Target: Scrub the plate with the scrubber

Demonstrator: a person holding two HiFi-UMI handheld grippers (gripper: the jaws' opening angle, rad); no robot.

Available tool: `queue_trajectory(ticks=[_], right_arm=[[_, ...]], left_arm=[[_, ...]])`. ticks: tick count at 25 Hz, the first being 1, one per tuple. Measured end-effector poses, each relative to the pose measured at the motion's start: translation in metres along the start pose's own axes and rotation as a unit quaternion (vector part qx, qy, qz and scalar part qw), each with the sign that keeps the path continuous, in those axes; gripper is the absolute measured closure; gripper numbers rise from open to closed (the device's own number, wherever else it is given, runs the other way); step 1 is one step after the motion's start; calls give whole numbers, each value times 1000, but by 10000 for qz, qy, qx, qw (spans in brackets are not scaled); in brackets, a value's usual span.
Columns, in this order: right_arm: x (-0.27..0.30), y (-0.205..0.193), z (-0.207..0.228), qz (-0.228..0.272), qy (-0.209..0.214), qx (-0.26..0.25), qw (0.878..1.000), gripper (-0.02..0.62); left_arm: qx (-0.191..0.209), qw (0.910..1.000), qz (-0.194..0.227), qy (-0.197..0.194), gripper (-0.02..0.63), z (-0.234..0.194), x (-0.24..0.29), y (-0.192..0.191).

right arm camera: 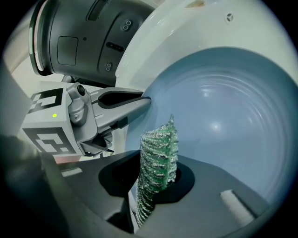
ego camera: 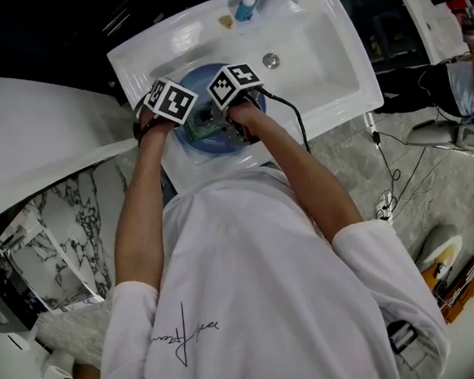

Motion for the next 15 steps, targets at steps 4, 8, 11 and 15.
queue_trajectory(ticks=[4,8,11,15], right_arm=[[-2,-1,3,-37,-54,-47,10000,528],[-7,-1,5,-70,-98,-87,9999,528],[-11,-3,8,-95,-128,-114,9998,528],[-18,-3,13,-133,-203,-154,9996,528]], left_arm=[[27,9999,1,132,497,-5,-2,0],[20,10000,12,79,497,-3,-2,0],[6,10000,13,-14,497,1,0,1],[25,10000,20,64,497,-2,-1,1]])
Point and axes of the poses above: the fingertips, and each gripper's own axes: x forward along the fingers, z to its right, y out of its top, the point moved 2 cm from there along -x, backward along the fingers, and after that the axes turned 2 degrees about y, right-handed, at the moved point
